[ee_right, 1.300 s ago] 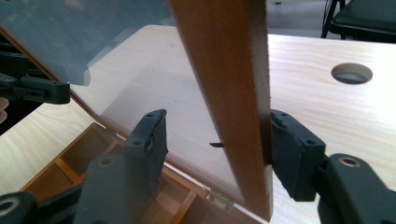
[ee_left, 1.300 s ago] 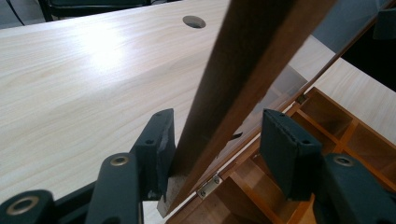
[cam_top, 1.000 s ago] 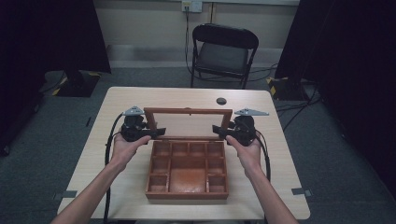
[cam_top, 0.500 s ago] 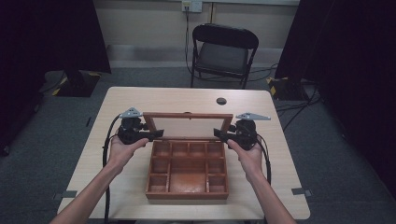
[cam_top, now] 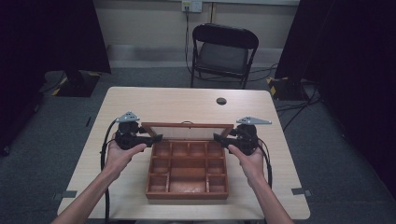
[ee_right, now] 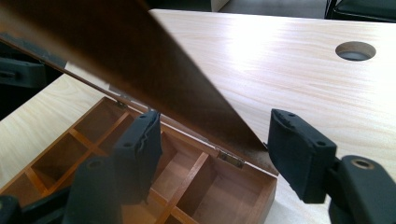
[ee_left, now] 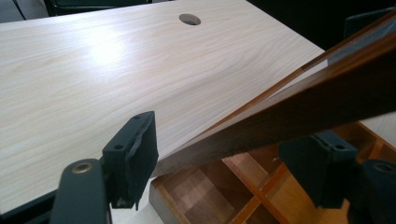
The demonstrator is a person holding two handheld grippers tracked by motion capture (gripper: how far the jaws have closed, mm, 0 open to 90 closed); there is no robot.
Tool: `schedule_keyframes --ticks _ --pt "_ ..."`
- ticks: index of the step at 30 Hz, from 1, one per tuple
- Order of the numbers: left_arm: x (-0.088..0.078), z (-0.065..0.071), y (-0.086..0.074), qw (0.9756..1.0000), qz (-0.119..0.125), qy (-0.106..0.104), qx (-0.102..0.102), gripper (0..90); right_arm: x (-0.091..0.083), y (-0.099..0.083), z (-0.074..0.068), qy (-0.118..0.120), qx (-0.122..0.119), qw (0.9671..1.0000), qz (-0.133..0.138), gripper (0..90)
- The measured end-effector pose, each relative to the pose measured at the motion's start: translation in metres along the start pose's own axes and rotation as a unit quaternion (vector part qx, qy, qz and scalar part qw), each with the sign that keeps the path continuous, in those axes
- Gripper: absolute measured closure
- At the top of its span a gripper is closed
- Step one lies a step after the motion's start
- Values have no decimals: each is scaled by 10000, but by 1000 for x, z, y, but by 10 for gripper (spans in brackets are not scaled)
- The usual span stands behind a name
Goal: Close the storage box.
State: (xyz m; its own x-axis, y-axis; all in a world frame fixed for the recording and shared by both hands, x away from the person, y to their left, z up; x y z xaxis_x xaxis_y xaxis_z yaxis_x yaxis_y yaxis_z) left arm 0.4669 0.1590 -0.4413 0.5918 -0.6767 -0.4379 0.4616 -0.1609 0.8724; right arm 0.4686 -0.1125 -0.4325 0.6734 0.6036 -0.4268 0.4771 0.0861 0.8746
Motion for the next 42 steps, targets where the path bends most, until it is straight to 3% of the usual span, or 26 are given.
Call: schedule_keyframes --ticks 2,3,5,13,20,25,26,34,35,38,42 --pt "-1 1 -2 10000 5 -19 6 275 -1 -1 -1 1 -39 10000 -8 342" --pt "-2 2 -3 10000 9 -36 -11 275 -2 -4 -2 9 8 9999 -118 288" --pt "-4 4 -7 10000 -46 -63 2 274 -2 -9 -4 96 16 9997 -245 262" --pt "-13 8 -9 9999 12 -135 -48 281 -4 -15 -7 100 -38 9993 -345 259" --pt "-11 10 -14 9996 -21 -246 -97 269 -4 -23 -4 91 -19 9989 -454 257" --pt "-10 10 -13 9996 -12 -239 -120 262 -2 -37 4 44 33 9978 -655 258" --pt "-10 10 -13 9996 -14 -242 -111 262 -1 -43 8 -26 46 9963 -858 249" --pt "-11 12 -12 9996 17 -262 -99 258 -5 -45 26 -220 44 9948 -998 257" --pt "-11 12 -12 9996 2 -268 -87 258 -6 -48 36 -336 91 9937 -1064 261" --pt "-11 12 -12 9995 -18 -292 -88 257 -8 -47 45 -472 177 9932 -1045 271" --pt "-12 14 -13 9996 -35 -265 -68 261 -17 -34 56 -626 291 9951 -714 280"
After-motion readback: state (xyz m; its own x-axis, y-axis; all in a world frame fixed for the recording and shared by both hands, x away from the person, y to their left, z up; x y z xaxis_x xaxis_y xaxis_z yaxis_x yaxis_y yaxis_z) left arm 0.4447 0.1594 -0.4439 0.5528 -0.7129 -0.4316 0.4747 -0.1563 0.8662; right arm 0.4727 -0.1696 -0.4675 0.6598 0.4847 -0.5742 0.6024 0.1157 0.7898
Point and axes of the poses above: each handheld gripper's, and its own axes: x roughly forward along the jaws, y roughly out of its top, z roughly to its right, the point moved 9 cm from there along x, roughly forward along the jaws, and after that the axes turned 5 degrees about z, right-handed, at the moved point
